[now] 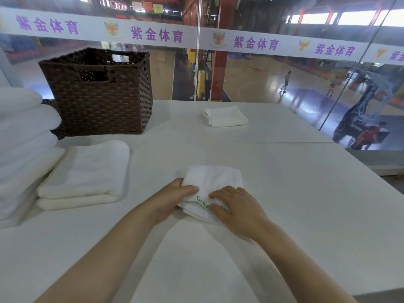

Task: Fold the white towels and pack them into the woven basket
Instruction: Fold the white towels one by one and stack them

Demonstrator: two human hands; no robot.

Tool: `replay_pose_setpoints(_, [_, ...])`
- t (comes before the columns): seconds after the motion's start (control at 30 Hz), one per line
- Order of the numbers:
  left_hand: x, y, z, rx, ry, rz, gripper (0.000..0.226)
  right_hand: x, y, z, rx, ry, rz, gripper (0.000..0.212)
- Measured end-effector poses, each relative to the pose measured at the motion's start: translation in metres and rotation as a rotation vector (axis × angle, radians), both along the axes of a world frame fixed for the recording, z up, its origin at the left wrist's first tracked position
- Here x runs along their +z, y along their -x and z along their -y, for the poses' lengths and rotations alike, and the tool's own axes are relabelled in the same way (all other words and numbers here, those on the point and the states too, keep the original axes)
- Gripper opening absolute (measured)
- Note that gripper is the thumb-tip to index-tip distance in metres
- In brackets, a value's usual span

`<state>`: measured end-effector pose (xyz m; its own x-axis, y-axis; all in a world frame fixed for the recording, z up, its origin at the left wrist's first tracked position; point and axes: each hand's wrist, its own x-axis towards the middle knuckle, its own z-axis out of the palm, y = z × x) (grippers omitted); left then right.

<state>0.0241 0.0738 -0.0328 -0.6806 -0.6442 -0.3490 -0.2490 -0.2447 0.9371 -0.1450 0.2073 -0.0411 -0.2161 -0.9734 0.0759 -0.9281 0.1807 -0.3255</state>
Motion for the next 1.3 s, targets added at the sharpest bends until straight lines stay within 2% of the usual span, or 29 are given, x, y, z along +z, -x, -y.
replay_pose_setpoints(0.1, [0.0,-0.006,-0.005,-0.037,0.011,0.002,0.046,0.001,-0.003,0.0,0.017,-0.017,-0.022,0.037])
replay_pose_setpoints(0.17, [0.0,-0.009,-0.008,-0.014,0.053,-0.003,0.053,0.005,-0.002,0.001,0.028,-0.03,-0.005,0.034])
replay_pose_setpoints(0.3, [0.005,-0.013,-0.017,0.024,0.126,-0.001,0.06,0.034,0.007,0.011,-0.025,-0.099,0.218,0.019])
replay_pose_setpoints(0.4, [0.013,-0.018,-0.018,0.007,0.284,0.066,0.053,0.051,0.018,0.033,-0.055,0.002,0.256,0.014])
replay_pose_setpoints(0.47, [0.024,-0.022,-0.017,-0.015,0.393,0.102,0.047,0.061,0.019,0.049,-0.004,0.074,0.21,0.022])
replay_pose_setpoints(0.57, [0.036,-0.028,-0.014,-0.048,0.557,0.161,0.048,0.082,0.008,0.071,0.17,0.096,0.226,0.046])
replay_pose_setpoints(0.67, [0.045,-0.034,-0.011,-0.054,0.677,0.226,0.051,0.095,-0.002,0.09,0.344,0.009,0.142,0.063])
replay_pose_setpoints(0.73, [0.048,-0.038,-0.008,-0.049,0.737,0.261,0.047,0.104,-0.006,0.097,0.39,-0.068,0.083,0.065])
replay_pose_setpoints(0.97, [0.062,-0.059,0.001,-0.066,0.828,0.295,0.037,0.136,-0.008,0.111,0.436,-0.203,-0.121,0.041])
replay_pose_setpoints(1.13, [0.082,-0.074,0.01,-0.112,0.928,0.338,0.021,0.155,-0.011,0.113,0.412,-0.325,-0.093,0.028])
replay_pose_setpoints(1.3, [0.095,-0.083,0.027,-0.217,0.998,0.487,0.024,0.158,-0.018,0.11,0.429,-0.453,-0.004,0.035])
